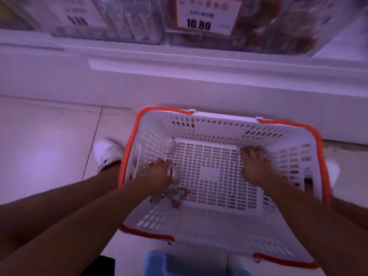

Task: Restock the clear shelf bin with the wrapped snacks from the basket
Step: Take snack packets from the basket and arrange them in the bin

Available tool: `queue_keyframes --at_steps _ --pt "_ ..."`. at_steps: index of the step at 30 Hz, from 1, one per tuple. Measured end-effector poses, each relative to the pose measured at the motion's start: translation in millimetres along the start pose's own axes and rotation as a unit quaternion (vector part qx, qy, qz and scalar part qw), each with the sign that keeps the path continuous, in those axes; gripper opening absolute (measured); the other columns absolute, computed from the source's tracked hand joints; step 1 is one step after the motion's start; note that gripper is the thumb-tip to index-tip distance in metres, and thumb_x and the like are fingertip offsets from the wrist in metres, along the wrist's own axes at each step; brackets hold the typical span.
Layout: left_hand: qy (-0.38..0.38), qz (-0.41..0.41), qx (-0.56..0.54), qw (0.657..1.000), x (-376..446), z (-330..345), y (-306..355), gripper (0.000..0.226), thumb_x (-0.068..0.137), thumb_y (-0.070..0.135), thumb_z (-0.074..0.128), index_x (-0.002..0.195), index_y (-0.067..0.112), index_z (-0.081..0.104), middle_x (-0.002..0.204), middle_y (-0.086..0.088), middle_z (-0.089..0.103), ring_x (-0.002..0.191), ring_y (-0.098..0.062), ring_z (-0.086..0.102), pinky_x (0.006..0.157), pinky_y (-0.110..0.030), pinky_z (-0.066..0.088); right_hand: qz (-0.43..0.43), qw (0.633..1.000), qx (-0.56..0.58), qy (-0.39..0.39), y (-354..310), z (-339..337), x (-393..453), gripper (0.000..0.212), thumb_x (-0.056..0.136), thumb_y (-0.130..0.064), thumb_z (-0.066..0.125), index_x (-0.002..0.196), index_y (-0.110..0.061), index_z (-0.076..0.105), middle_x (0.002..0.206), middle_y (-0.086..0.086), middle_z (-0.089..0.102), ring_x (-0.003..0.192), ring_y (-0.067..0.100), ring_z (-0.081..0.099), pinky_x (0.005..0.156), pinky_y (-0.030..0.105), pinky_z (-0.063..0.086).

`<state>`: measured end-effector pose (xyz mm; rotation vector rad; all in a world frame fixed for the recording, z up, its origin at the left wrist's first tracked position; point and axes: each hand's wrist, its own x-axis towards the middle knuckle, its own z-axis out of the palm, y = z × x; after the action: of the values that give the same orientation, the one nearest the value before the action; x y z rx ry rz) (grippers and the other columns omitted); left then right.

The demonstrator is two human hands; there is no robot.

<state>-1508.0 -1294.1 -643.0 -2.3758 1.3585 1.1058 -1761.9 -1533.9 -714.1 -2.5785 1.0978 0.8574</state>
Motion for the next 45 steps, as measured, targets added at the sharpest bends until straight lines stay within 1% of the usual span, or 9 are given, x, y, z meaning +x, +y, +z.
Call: queue_keyframes --at_steps 5,15,23,29,32,37,40,43,45 --pt "-0.002 -0.058 -0.087 0.995 22 57 7 0.105 0.076 0.068 0.063 0.156 0.016 0.019 0.157 -0.016 0.027 0.13 -0.042 0.047 0.104 -0.049 0.042 0.069 0.995 0.064 0.015 -23 22 10 0.092 0.081 -0.046 0.066 0.155 -0.018 0.019 0.148 0.015 0.028 0.132 0.043 0.03 0.1 0.053 0.043" --pt "0.075 -0.111 -0.037 0.99 55 87 50 0.059 0.083 0.037 0.064 0.134 0.021 0.039 0.148 -0.016 0.026 0.124 -0.037 0.042 0.102 -0.044 0.04 -0.045 0.998 0.035 0.014 -59 34 -17 0.052 0.085 -0.043 0.065 0.128 -0.017 0.051 0.14 0.013 0.037 0.134 0.035 0.029 0.104 0.043 0.041" --pt "0.134 0.0 -0.054 0.99 43 88 30 0.058 0.068 0.021 0.064 0.124 0.019 0.052 0.135 -0.01 0.047 0.112 -0.035 0.053 0.092 -0.045 0.047 0.089 0.986 0.122 0.069 -47 47 -16 0.071 0.074 -0.064 0.071 0.12 -0.011 0.057 0.144 0.023 0.035 0.133 0.042 0.029 0.106 0.051 0.033" --pt "0.139 -0.028 0.022 0.99 43 95 16 0.056 0.083 0.028 0.056 0.135 0.009 0.049 0.13 -0.019 0.053 0.105 -0.039 0.056 0.086 -0.046 0.05 0.103 0.981 0.152 0.055 -57 40 -11 0.035 0.081 -0.013 0.068 0.115 -0.01 0.059 0.14 0.024 0.036 0.127 0.041 0.031 0.104 0.041 0.028" --pt "0.103 -0.046 0.063 0.992 45 100 29 0.068 0.083 0.037 0.061 0.142 0.01 0.04 0.141 -0.024 0.043 0.115 -0.039 0.051 0.097 -0.044 0.044 0.078 0.973 0.207 0.061 -46 36 -16 0.043 0.077 0.006 0.057 0.118 -0.005 0.06 0.138 0.023 0.039 0.122 0.04 0.04 0.103 0.041 0.036" --pt "0.059 -0.074 -0.016 0.995 51 104 47 0.067 0.075 0.021 0.071 0.134 0.022 0.04 0.14 -0.013 0.035 0.116 -0.033 0.046 0.098 -0.042 0.041 0.1 0.934 0.329 0.101 -44 26 -23 0.039 0.087 0.003 0.052 0.124 -0.007 0.057 0.126 0.014 0.051 0.078 0.025 0.056 0.07 0.028 0.044" --pt "0.055 -0.047 -0.099 0.992 47 100 41 0.074 0.055 0.017 0.083 0.122 0.019 0.053 0.126 -0.009 0.042 0.104 -0.033 0.051 0.091 -0.043 0.045 0.14 0.884 0.441 0.07 -52 13 -24 0.036 0.092 -0.003 0.054 0.127 -0.009 0.056 0.102 0.006 0.062 0.086 0.026 0.062 0.075 0.034 0.05" --pt "0.088 -0.061 -0.269 0.957 50 83 35 0.048 0.062 -0.004 0.072 0.107 0.012 0.061 0.106 -0.009 0.05 0.087 -0.028 0.057 0.079 -0.033 0.05 0.184 0.787 0.588 -0.017 -67 -17 -21 0.039 0.093 0.0 0.056 0.13 -0.011 0.052 0.11 0.015 0.064 0.094 0.032 0.065 0.084 0.045 0.058" --pt "0.085 -0.084 -0.445 0.887 53 50 44 0.027 0.078 -0.011 0.063 0.094 0.011 0.062 0.083 -0.004 0.056 0.071 -0.021 0.056 0.062 -0.019 0.048 0.2 0.686 0.697 -0.059 -75 -49 -24 0.043 0.09 0.009 0.058 0.129 -0.009 0.051 0.109 0.023 0.064 0.09 0.037 0.066 0.073 0.044 0.062"
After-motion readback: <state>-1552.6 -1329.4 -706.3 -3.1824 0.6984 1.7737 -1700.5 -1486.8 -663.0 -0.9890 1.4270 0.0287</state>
